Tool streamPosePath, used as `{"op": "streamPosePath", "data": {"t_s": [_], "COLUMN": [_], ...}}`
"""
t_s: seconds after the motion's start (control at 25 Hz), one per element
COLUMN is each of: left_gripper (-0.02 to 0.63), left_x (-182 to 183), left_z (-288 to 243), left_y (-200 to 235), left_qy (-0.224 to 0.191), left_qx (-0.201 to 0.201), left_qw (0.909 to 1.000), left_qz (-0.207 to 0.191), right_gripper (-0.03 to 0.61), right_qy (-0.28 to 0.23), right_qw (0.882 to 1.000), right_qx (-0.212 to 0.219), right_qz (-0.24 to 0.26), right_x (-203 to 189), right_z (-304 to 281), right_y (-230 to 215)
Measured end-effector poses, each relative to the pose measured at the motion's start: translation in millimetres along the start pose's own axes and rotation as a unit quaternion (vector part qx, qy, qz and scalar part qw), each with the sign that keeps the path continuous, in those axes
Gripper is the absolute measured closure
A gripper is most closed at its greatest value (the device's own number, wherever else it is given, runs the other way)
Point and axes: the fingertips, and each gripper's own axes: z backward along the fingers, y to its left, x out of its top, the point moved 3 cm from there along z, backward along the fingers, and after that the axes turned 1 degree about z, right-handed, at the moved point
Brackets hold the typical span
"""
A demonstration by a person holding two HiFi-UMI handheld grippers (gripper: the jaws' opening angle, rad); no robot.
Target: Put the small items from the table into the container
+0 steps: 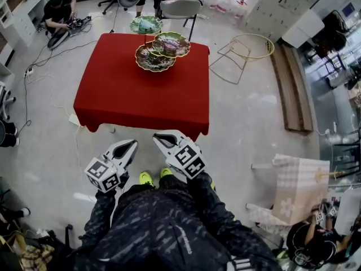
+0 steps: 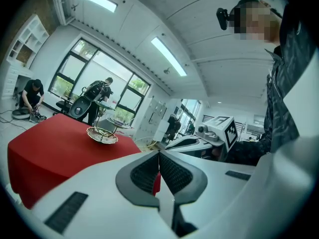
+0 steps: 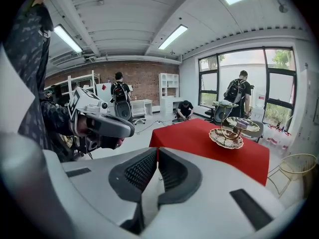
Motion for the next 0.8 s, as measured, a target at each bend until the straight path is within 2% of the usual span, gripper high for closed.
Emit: {"op": "streamPosePath", "data": {"t_s": [0.24,0.48,0.8], "left_gripper": [0.603,0.603,0.604], "left_x": [15,19,20], "left_z": [3,-5,13], "left_y": [-8,-8,-3], "left_qy": [-0.011,-0.011,-0.014], "left_qx": [0.012,0.006,0.000], "left_qw": [0.9998,0.9997,0.9997], "left_qz": [-0.011,-0.021,-0.022], "right_gripper": [0.555,0.555,0.556], "right_qy": [-0.012,-0.016,-0.017], "right_qw": [1.000,1.000,0.999], "right_qx": [0.015,0.019,0.019], "right_qz": [0.014,0.019,0.028], "right_x": [15,16,26], "right_z": [5,4,-5], "right_y": [9,8,28]}}
